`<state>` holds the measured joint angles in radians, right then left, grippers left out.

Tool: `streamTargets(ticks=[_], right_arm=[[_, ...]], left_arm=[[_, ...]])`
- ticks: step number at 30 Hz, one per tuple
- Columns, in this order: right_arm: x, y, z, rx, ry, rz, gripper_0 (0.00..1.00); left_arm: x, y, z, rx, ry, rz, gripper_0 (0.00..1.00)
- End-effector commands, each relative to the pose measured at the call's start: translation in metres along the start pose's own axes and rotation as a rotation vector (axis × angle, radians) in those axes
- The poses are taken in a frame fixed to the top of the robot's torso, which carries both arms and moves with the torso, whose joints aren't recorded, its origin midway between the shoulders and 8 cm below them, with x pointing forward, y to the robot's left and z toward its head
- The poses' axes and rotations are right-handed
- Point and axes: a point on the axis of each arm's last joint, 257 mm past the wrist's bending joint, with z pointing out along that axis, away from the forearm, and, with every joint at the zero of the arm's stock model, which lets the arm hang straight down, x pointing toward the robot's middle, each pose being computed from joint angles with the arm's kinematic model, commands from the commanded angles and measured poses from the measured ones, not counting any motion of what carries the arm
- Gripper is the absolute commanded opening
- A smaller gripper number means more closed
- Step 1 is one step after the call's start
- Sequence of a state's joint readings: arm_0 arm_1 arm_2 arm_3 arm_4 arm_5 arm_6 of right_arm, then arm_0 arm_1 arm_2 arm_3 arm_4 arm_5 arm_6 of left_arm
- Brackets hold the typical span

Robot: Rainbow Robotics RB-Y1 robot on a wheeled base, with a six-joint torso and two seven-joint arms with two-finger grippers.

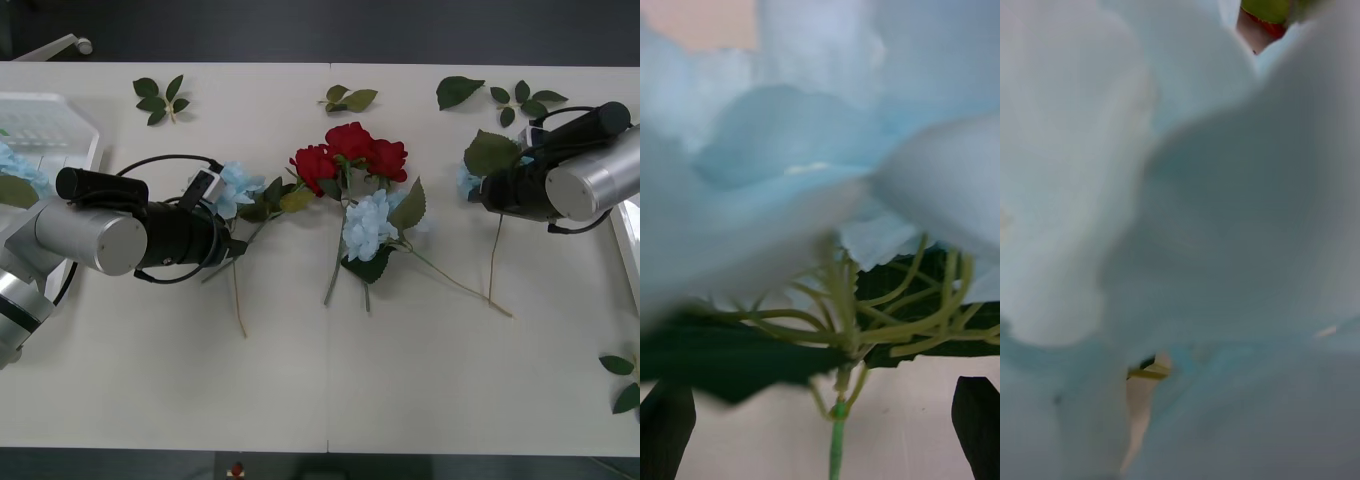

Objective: Put the red flowers into the right box and the blue flowers into the left box

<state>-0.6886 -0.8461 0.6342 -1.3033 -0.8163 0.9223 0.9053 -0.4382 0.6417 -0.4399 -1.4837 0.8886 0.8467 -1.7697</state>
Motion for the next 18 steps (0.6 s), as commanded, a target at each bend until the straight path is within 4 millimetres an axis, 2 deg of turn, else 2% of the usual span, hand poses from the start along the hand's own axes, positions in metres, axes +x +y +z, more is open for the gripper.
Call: streamTargets(ticks=[1, 2, 3, 5, 6, 11, 15, 18], right_arm=[[-0.014, 0.013, 0.003, -0.012, -0.024, 0.026, 1.0], [-0.013, 0.012, 0.005, -0.006, -0.023, 0.025, 1.0], [-0.013, 0.012, 0.006, -0.006, -0.022, 0.024, 0.88], [-0.013, 0.013, 0.006, -0.009, -0.023, 0.028, 0.23], [-0.013, 0.014, 0.006, -0.01, -0.023, 0.031, 0.0], [-0.01, 0.017, 0.006, -0.018, -0.015, 0.031, 0.0], [-0.01, 0.017, 0.006, -0.022, -0.016, 0.033, 0.0], [-0.011, 0.017, 0.006, -0.021, -0.016, 0.033, 0.0]], left_arm=[[-0.02, 0.004, -0.003, -0.014, -0.059, -0.062, 0.93], [-0.025, 0.008, -0.005, -0.022, -0.073, -0.072, 0.93], [-0.028, 0.012, -0.006, -0.028, -0.08, -0.081, 0.93], [-0.032, 0.019, -0.009, -0.047, -0.093, -0.087, 0.92], [-0.034, 0.023, -0.009, -0.064, -0.096, -0.082, 0.93], [-0.038, 0.033, -0.008, -0.118, -0.097, -0.053, 0.93], [-0.032, 0.04, -0.005, -0.143, -0.082, -0.055, 0.93], [-0.026, 0.037, 0.002, -0.139, -0.073, -0.064, 0.93]])
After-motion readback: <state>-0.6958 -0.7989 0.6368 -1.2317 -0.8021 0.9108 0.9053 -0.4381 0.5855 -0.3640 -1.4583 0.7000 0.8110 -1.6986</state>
